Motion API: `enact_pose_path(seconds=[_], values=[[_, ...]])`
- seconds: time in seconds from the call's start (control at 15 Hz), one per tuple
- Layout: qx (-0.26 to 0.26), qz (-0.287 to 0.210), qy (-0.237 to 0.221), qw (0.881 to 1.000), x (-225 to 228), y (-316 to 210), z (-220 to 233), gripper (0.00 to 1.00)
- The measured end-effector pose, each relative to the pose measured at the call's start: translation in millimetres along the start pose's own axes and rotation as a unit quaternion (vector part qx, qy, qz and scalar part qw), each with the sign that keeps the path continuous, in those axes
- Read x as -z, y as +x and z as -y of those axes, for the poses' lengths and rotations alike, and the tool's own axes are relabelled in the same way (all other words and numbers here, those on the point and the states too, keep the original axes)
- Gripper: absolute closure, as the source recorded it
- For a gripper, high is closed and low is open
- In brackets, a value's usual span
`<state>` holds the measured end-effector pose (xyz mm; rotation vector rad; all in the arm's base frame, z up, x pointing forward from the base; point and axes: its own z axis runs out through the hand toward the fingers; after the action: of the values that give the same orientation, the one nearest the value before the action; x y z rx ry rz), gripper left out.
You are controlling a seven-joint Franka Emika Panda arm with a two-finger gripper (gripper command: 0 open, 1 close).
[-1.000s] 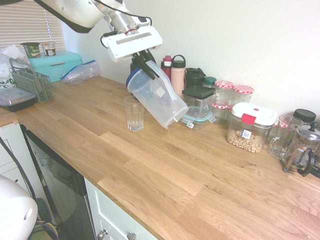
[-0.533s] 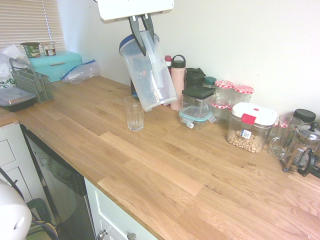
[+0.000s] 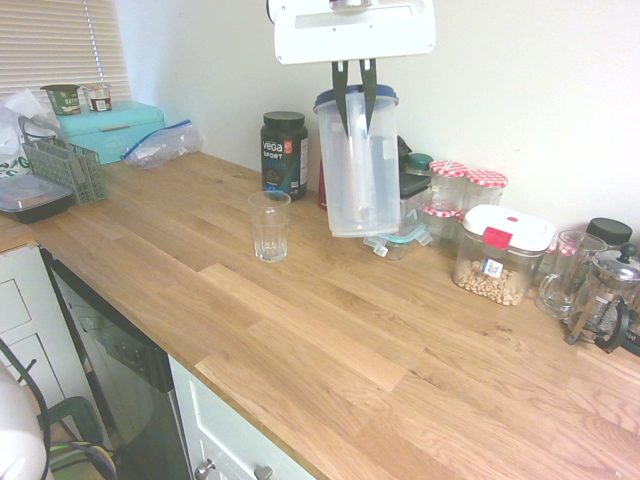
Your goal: Pour me some water
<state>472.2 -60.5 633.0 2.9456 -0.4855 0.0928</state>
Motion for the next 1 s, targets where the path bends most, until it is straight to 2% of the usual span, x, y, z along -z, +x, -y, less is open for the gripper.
enact_pose_path(seconds=[0.27,0.53,0.8,1.0], values=[[-0.112,-0.010,0.039,0.993,-75,-5,-55,1.00],[-0.219,-0.043,0.068,0.972,-127,-4,-78,1.00],[-0.321,-0.089,0.093,0.938,-158,-5,-94,1.00],[-0.397,-0.110,0.122,0.903,-173,-7,-101,1.00]])
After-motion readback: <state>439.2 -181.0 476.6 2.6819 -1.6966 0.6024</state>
